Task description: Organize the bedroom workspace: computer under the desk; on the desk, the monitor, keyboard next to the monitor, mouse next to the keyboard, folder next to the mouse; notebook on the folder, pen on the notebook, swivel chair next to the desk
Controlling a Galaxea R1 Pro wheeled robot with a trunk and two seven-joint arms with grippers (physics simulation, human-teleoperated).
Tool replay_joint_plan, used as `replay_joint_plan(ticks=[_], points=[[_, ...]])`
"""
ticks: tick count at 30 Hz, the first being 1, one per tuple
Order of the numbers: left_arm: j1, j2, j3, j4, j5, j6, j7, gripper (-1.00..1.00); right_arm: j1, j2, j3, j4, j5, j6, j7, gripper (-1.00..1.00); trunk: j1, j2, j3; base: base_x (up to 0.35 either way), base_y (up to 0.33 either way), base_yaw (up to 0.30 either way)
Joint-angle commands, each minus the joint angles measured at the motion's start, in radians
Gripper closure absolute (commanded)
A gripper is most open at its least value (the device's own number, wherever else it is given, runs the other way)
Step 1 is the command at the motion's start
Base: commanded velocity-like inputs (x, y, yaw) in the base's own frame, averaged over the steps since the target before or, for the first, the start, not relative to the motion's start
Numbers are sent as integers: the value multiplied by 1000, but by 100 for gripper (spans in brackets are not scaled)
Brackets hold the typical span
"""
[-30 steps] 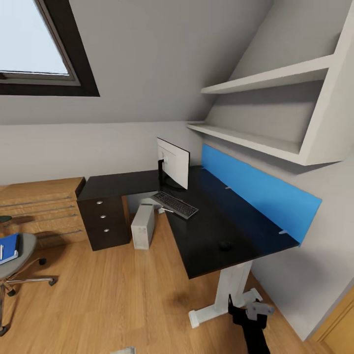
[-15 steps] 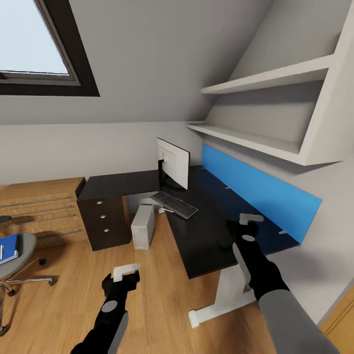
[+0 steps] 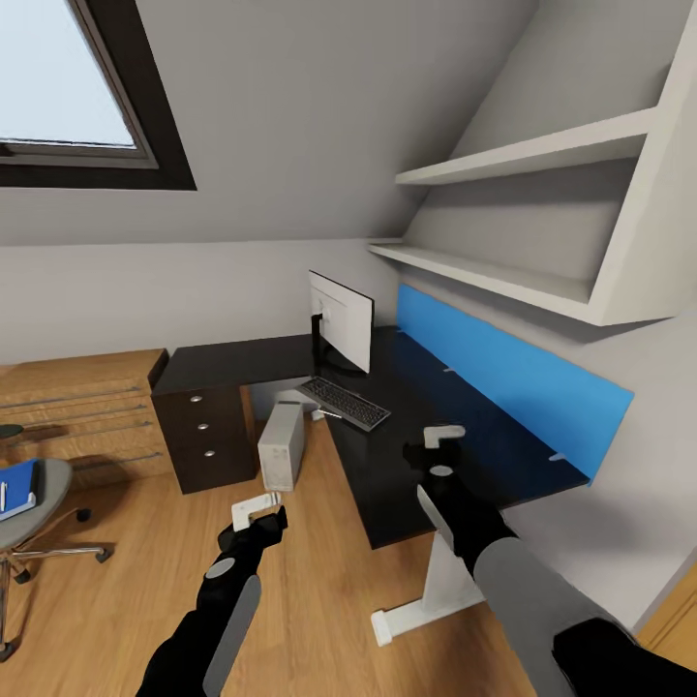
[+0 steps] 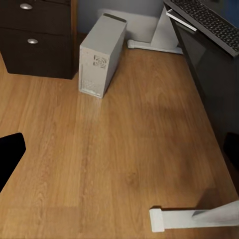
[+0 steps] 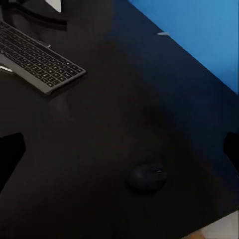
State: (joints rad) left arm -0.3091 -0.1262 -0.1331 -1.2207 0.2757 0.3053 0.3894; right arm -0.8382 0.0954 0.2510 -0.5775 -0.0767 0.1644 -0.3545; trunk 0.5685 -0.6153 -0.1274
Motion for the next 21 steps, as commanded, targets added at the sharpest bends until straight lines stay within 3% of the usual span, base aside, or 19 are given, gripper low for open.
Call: replay_joint_plan(ticks=[1,2,3,8,12,16,21], points=[[-1,0,-2,-2,9,3,8,-100,-2,4,28,30,-7,-50,-9,-100,0,-2,-2,0,0,0],[-1,0,-2,-2,9,3,8,-100,-2,4,28,30,-7,-50,-9,-100,0,-2,-2,0,0,0],[-1,0,-4,-1,9,3,8,-100,-5,13,49,61,-7,-126,-10,-100,0,-2,-2,0,0,0],[-1,-1,-5,6,9,3,7,-100,-13,17,50,70,-18,-169,-23,-100,0,-2,-2,0,0,0],[-1,-1,-5,7,10,3,7,-100,-14,19,3,100,-65,-176,-50,-100,0,-2,-2,0,0,0],[-1,0,-5,28,10,3,9,-100,-14,18,-22,200,-155,-197,-59,-100,0,-2,-2,0,0,0],[-1,1,-6,65,8,1,13,-100,-13,23,-15,234,-171,-221,-49,-100,0,-2,-2,0,0,0]])
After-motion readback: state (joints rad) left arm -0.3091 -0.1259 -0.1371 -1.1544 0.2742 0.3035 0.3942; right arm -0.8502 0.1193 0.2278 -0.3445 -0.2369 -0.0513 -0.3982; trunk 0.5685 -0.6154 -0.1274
